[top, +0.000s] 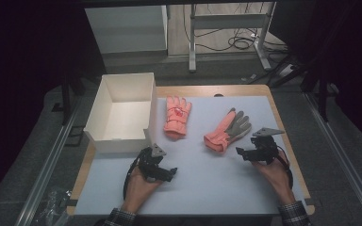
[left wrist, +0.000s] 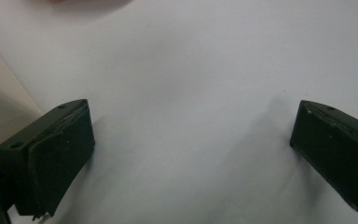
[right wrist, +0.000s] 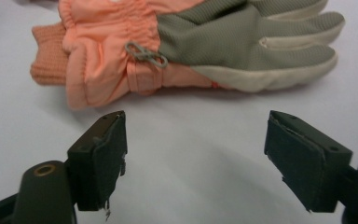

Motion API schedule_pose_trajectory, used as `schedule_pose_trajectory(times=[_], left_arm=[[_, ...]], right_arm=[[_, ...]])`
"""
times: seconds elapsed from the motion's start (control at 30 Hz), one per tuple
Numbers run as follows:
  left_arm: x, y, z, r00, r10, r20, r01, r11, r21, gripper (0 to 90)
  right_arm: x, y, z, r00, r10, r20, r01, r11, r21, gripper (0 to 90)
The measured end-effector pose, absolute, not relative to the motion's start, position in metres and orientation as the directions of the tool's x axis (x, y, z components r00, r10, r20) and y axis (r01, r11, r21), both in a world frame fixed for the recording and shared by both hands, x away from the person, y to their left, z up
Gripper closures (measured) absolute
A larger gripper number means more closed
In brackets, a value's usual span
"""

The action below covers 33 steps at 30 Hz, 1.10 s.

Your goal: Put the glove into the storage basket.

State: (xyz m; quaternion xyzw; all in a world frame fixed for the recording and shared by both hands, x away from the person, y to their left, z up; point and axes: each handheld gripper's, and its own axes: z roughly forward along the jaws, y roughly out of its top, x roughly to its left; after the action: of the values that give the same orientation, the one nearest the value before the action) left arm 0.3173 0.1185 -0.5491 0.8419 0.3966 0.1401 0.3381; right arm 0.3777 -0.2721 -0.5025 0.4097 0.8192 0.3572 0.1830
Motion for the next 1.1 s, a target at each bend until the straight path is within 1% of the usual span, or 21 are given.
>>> schedule_pose_trajectory(times=[0.3, 0.57, 0.7, 0.77, 0.93, 1.03, 1.1], left_arm=[[0.317, 0.118, -0.549, 0.646, 0.763, -0.033, 0.573, -0.456, 0.681, 0.0], [0.317, 0.118, -0.549, 0.644, 0.765, -0.036, 0.576, -0.453, 0.681, 0.0], [0.317, 0.118, -0.549, 0.644, 0.765, -0.036, 0.576, -0.453, 0.681, 0.0], [0.317, 0.118, -0.549, 0.644, 0.764, -0.035, 0.576, -0.453, 0.681, 0.0], [0.317, 0.118, -0.549, 0.644, 0.765, -0.036, 0.576, -0.453, 0.681, 0.0], [0.317, 0.118, -0.549, 0.643, 0.765, -0.036, 0.576, -0.452, 0.681, 0.0], [0.317, 0.118, -0.549, 0.643, 0.765, -0.036, 0.576, -0.452, 0.681, 0.0]], right_arm=[[0.394, -0.261, -0.495, -0.599, 0.801, 0.015, 0.534, 0.385, 0.753, 29.6], [0.409, -0.255, -0.486, -0.572, 0.819, 0.028, 0.541, 0.352, 0.764, 38.4], [0.418, -0.25, -0.483, -0.551, 0.834, 0.012, 0.544, 0.348, 0.763, 41.7], [0.425, -0.248, -0.483, -0.535, 0.845, 0.01, 0.553, 0.341, 0.76, 43.2], [0.44, -0.242, -0.486, -0.51, 0.859, 0.031, 0.588, 0.322, 0.742, 43.4], [0.449, -0.236, -0.494, -0.488, 0.873, 0.013, 0.625, 0.339, 0.704, 43.4], [0.452, -0.236, -0.501, -0.489, 0.872, 0.03, 0.637, 0.333, 0.695, 46.2]])
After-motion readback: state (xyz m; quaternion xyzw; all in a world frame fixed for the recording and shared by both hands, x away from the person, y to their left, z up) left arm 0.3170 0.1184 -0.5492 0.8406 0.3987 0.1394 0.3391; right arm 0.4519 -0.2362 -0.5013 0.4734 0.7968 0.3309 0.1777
